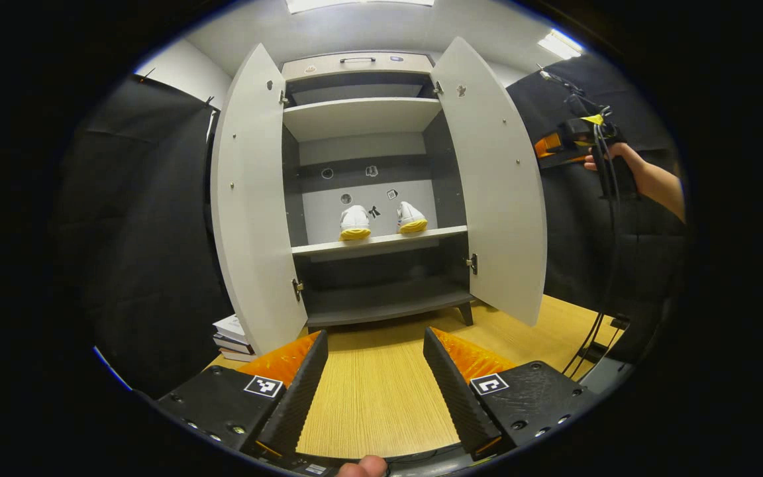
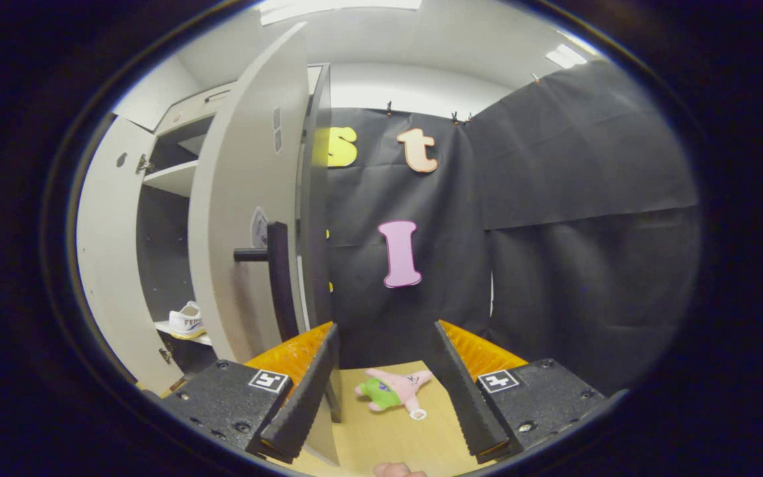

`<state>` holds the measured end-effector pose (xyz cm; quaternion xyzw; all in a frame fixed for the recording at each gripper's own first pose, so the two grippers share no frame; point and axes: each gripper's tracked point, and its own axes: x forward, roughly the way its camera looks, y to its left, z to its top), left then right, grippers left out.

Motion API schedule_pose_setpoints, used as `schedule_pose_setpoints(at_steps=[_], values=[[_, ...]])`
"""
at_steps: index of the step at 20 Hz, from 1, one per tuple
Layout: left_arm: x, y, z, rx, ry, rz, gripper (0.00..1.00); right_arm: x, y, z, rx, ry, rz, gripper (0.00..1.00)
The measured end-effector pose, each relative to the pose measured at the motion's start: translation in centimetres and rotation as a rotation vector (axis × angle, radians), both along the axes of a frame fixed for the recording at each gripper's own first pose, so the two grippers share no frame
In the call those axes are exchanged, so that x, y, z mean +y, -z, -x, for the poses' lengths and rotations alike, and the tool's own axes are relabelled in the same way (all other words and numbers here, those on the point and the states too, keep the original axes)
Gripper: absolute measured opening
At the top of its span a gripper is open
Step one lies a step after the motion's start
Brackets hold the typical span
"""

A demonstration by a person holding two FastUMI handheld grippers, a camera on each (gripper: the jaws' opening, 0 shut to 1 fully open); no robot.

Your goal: Grab one shoe with the right hand and put it into the shoe cabinet, grab the other shoe with the left hand and put it into the shoe cabinet; then close the right door with the right hand and the left door with the left hand.

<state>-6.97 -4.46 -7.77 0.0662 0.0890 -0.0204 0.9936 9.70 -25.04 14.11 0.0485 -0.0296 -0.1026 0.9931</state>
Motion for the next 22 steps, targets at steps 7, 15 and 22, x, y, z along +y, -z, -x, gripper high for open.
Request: schedule_pose_setpoints(at_steps=[7,15,22], values=[[0.4,0.8,-0.4,0.03,0.002,0.017,0.87,1.3,-0.8,-1.2,-0.005,-0.024,0.041,0.87],[0.5,1.0,-0.3,0.03,0.028,0.015,0.87,6.6,-0.9,-0.9,-0.012,-0.092,0.066,0.87],[2.9,1.3,0.1,0.038,-0.011,0.009,0.87,13.5,-1.0,-2.9,-0.036,-0.192,0.024,0.87]])
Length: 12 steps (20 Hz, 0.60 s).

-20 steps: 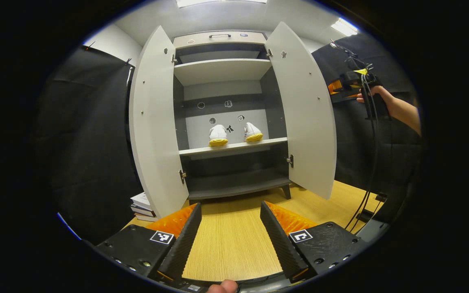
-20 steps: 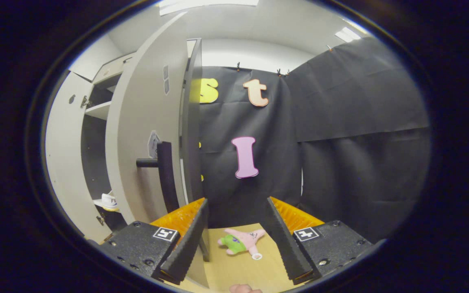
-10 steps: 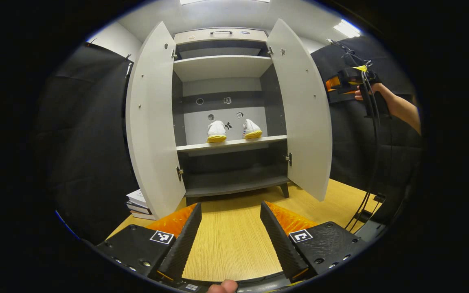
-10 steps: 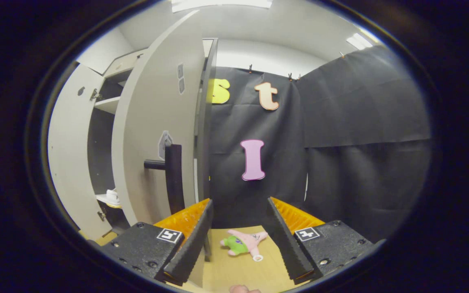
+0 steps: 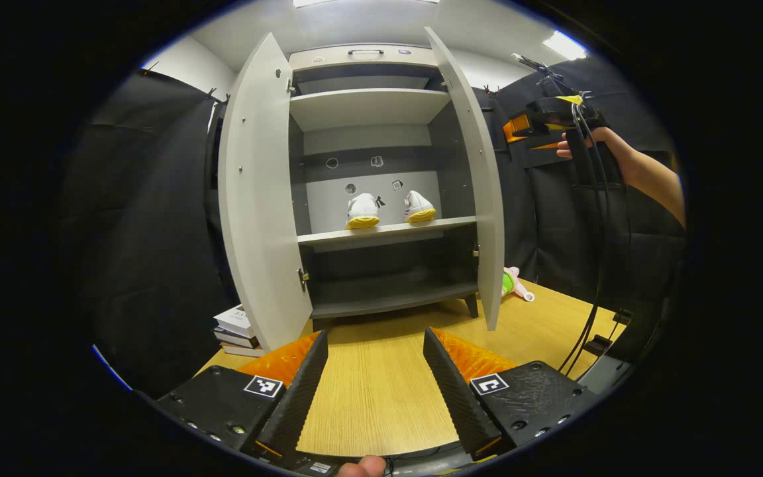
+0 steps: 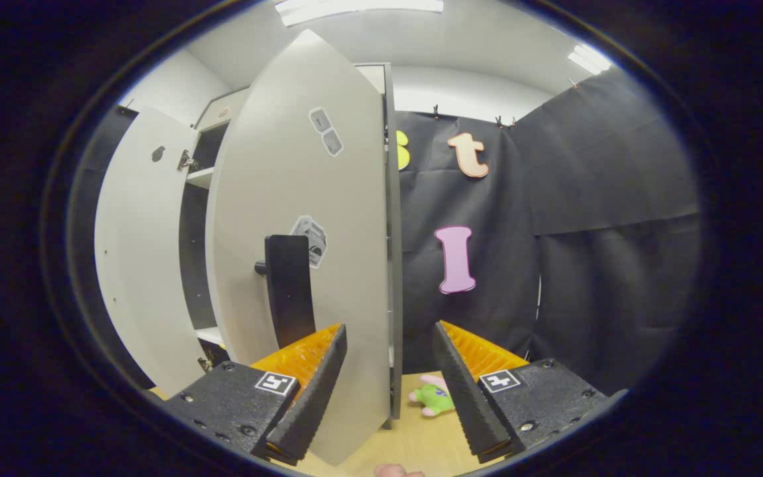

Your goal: Grab one shoe with the right hand and put it into the shoe cabinet, grab the other shoe with the left hand and put it into the shoe cabinet; then close the right door with the right hand and the left door with the left hand.

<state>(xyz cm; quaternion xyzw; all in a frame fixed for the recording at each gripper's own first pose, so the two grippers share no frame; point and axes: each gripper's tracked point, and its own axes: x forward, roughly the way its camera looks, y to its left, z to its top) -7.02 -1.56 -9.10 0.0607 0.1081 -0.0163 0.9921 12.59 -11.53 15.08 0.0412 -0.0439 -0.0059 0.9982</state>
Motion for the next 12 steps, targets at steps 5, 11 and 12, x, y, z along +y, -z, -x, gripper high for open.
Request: schedule_pose_setpoints(at_steps=[5,11,12], values=[[2.0,0.1,0.1,0.006,-0.042,0.006,0.87,6.4,0.1,-2.9,0.018,-0.102,-0.048,0.87],[5.2,0.2,0.9,0.004,-0.129,0.016,0.87,7.6,-0.8,-1.1,-0.035,-0.09,-0.012,0.88],[5.6,0.3,1.2,0.006,-0.141,0.018,0.87,7.7,-0.7,-0.3,-0.04,-0.094,-0.01,0.88]])
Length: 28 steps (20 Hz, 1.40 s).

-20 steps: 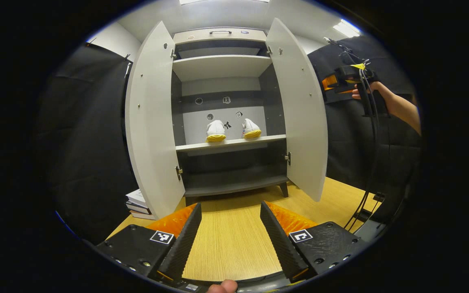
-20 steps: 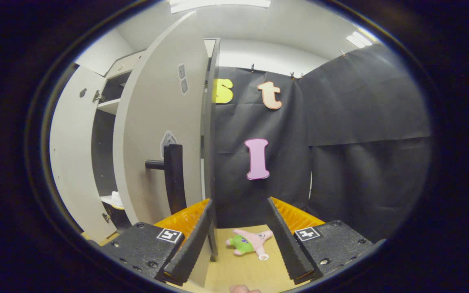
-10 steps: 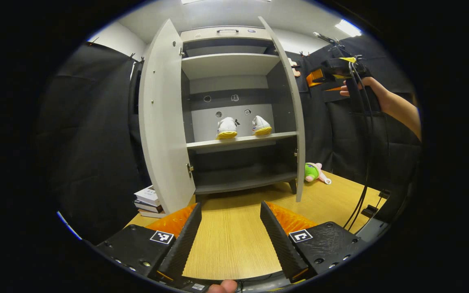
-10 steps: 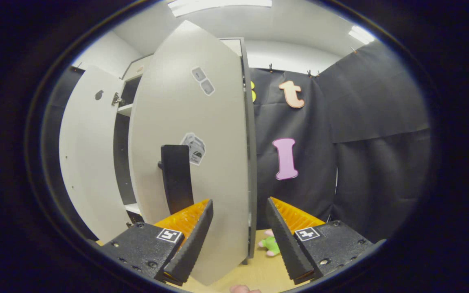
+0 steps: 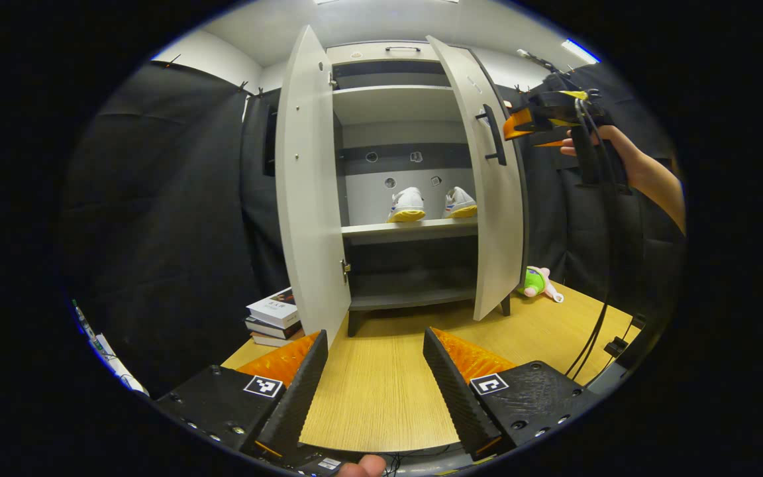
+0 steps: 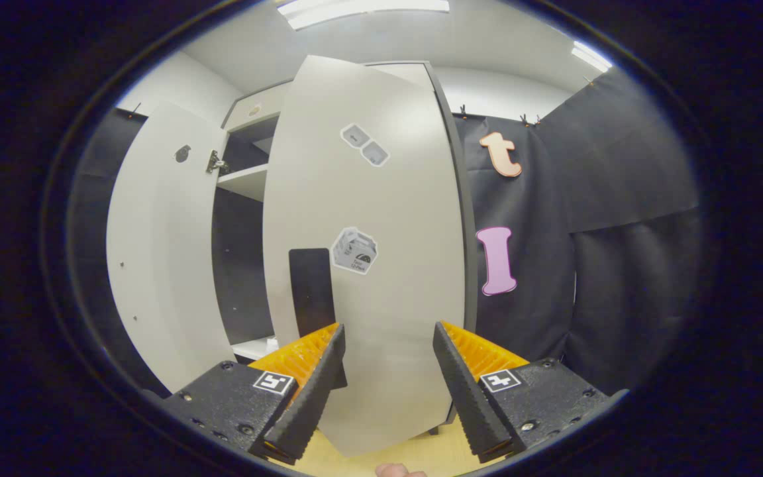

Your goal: Grab one shoe with the right hand and put it into the shoe cabinet, grab the other shoe with the left hand and put it into the shoe cabinet; then close the right door with the right hand and the left door with the left hand.

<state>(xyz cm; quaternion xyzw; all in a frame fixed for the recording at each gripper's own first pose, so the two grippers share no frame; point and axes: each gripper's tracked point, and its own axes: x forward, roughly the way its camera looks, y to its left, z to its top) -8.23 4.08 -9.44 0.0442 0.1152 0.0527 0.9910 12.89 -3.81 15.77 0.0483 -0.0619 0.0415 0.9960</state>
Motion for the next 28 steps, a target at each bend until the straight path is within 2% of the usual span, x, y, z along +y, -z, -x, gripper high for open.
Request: schedule_pose_setpoints(at_steps=[9,13,14,15,17,19,21,24,28], values=[[1.8,0.1,-0.1,0.001,-0.042,-0.014,0.87,0.3,5.9,7.9,0.005,0.038,0.084,0.88],[3.2,-0.8,-0.4,-0.017,-0.091,0.004,0.87,1.0,9.8,11.4,0.036,0.042,0.064,0.88],[3.8,-1.2,-0.4,-0.022,-0.105,0.002,0.87,1.1,10.7,12.3,0.04,0.043,0.053,0.83],[4.9,-1.6,-0.4,-0.032,-0.123,-0.009,0.87,1.0,11.7,13.0,0.041,0.055,0.046,0.88],[7.0,-2.4,-0.5,-0.044,-0.166,-0.014,0.87,0.4,13.6,14.5,0.045,0.094,0.042,0.88],[8.9,-2.4,-0.4,-0.04,-0.21,0.033,0.87,0.5,15.2,15.6,0.057,0.1,0.05,0.88],[11.4,-3.0,-0.3,-0.05,-0.263,0.034,0.87,0.4,16.2,16.4,0.065,0.106,0.057,0.88],[15.6,-4.4,-0.8,-0.039,-0.314,0.007,0.88,1.1,18.5,17.2,0.103,0.094,0.096,0.88],[19.6,-9.0,-3.9,-0.102,-0.342,-0.011,0.88,2.1,19.8,17.8,0.125,0.072,0.119,0.88]])
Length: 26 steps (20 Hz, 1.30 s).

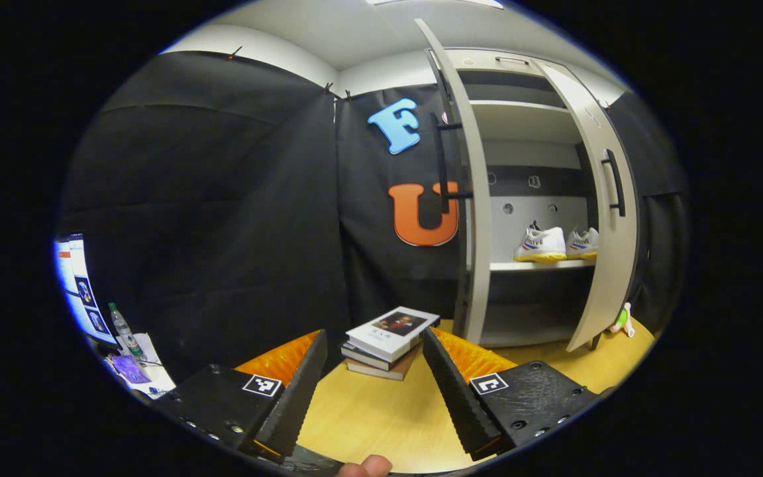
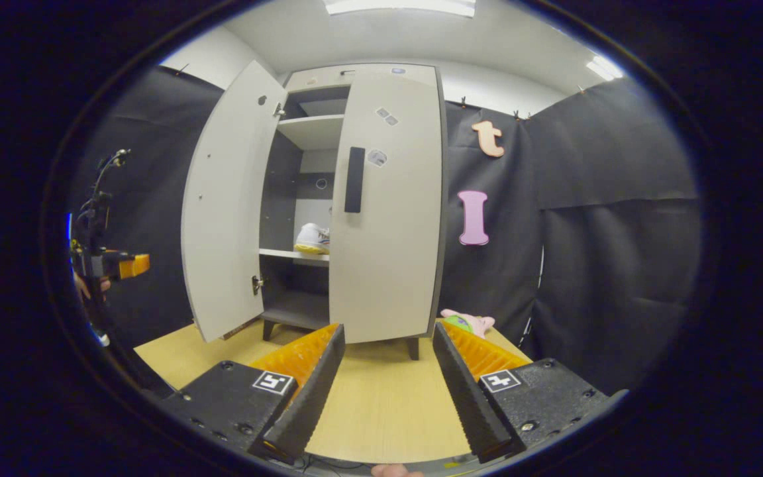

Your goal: Grab one shoe with the right hand and put it into the shoe cabinet, grab the other shoe with the left hand and put it into the shoe cabinet; then close the right door with the right hand and the left door with the left hand.

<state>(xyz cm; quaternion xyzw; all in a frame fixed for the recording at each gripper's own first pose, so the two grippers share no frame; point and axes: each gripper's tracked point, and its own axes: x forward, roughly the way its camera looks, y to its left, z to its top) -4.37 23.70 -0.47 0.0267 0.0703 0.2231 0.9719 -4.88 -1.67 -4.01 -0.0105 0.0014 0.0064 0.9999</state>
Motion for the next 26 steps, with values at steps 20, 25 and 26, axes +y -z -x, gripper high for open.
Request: schedule_pose_setpoints(at_steps=[20,25,26], values=[[1.1,-10.9,-10.7,-0.079,0.154,0.016,0.85,-0.7,-0.5,-2.2,0.028,0.036,-0.044,0.88],[-1.3,-10.9,-10.6,-0.079,0.186,0.008,0.86,-0.7,-0.8,-2.8,0.028,0.022,-0.041,0.88],[-2.0,-11.0,-10.5,-0.079,0.192,0.004,0.86,-0.9,-1.0,-2.8,0.026,0.023,-0.039,0.88]])
